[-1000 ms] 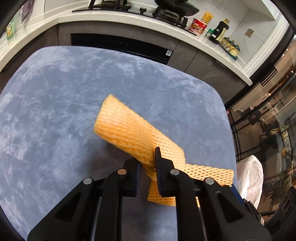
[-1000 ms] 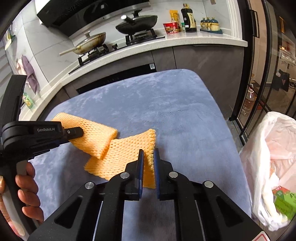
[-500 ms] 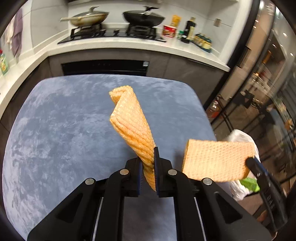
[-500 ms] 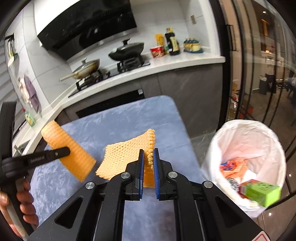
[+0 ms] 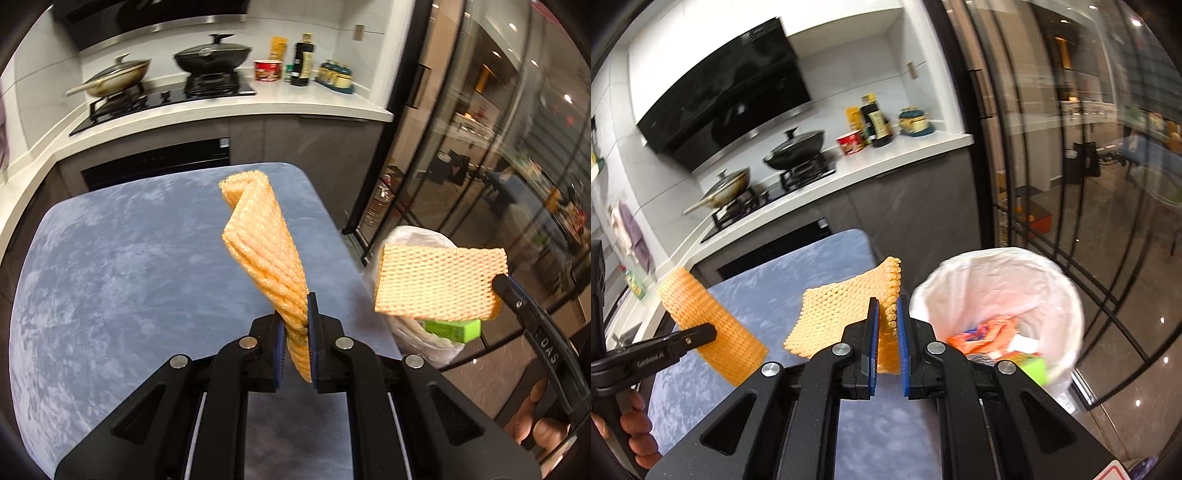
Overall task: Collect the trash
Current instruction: 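Carry both orange sponges over the bin and release them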
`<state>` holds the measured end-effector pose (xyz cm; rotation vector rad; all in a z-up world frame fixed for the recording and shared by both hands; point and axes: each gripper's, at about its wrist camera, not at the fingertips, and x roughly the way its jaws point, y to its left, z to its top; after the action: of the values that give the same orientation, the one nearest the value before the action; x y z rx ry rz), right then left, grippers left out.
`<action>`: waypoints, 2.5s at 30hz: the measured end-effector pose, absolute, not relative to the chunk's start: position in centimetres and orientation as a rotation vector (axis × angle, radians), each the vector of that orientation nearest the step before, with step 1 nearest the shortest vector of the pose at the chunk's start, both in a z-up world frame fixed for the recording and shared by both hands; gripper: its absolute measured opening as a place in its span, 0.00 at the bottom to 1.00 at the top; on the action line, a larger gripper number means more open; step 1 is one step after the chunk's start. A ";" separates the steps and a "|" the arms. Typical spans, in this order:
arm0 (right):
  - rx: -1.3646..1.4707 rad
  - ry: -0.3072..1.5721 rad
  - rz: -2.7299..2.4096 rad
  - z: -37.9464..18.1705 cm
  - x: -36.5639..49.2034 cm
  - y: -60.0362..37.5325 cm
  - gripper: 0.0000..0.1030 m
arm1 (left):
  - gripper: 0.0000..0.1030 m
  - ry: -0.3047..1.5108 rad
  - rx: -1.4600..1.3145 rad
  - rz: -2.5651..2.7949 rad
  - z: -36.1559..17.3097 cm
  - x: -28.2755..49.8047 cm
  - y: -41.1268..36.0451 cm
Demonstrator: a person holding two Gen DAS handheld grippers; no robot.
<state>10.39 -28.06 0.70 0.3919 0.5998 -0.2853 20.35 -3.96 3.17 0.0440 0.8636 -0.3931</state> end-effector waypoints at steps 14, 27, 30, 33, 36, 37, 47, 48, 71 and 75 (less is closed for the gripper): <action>0.404 0.555 -0.437 1.3 4.8 -35.0 0.09 | 0.09 0.824 0.150 -0.539 3.9 17.4 -13.5; 0.407 0.579 -0.545 -0.2 4.2 -39.8 0.09 | 0.10 0.853 0.208 -0.666 1.8 18.2 -22.1; 0.396 0.590 -0.564 -0.5 4.6 -40.4 0.09 | 0.10 0.859 0.221 -0.676 1.3 18.4 -23.3; 0.394 0.600 -0.573 -0.8 5.1 -41.0 0.09 | 0.10 0.867 0.235 -0.686 0.6 18.8 -24.5; 0.392 0.613 -0.574 -1.2 5.7 -41.5 0.09 | 0.10 0.868 0.244 -0.689 0.1 19.2 -25.2; 0.389 0.619 -0.575 -1.4 5.9 -41.6 0.09 | 0.10 0.871 0.244 -0.691 0.0 19.2 -25.3; 0.392 0.650 -0.563 -2.4 8.0 -42.0 0.09 | 0.10 0.879 0.264 -0.713 -1.3 20.2 -26.5; 0.391 0.652 -0.561 -2.5 8.2 -42.0 0.09 | 0.10 0.877 0.268 -0.714 -1.5 20.3 -26.6; 0.359 0.624 -0.520 -1.1 10.6 -40.0 0.42 | 0.58 0.814 0.220 -0.644 -0.7 22.0 -23.0; 0.349 0.603 -0.491 0.1 9.9 -38.7 0.54 | 0.66 0.809 0.204 -0.584 -0.2 22.0 -21.0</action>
<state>9.92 -38.65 0.07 0.3491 0.6028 -0.4912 21.97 -20.95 -0.20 0.2044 0.8091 -0.5840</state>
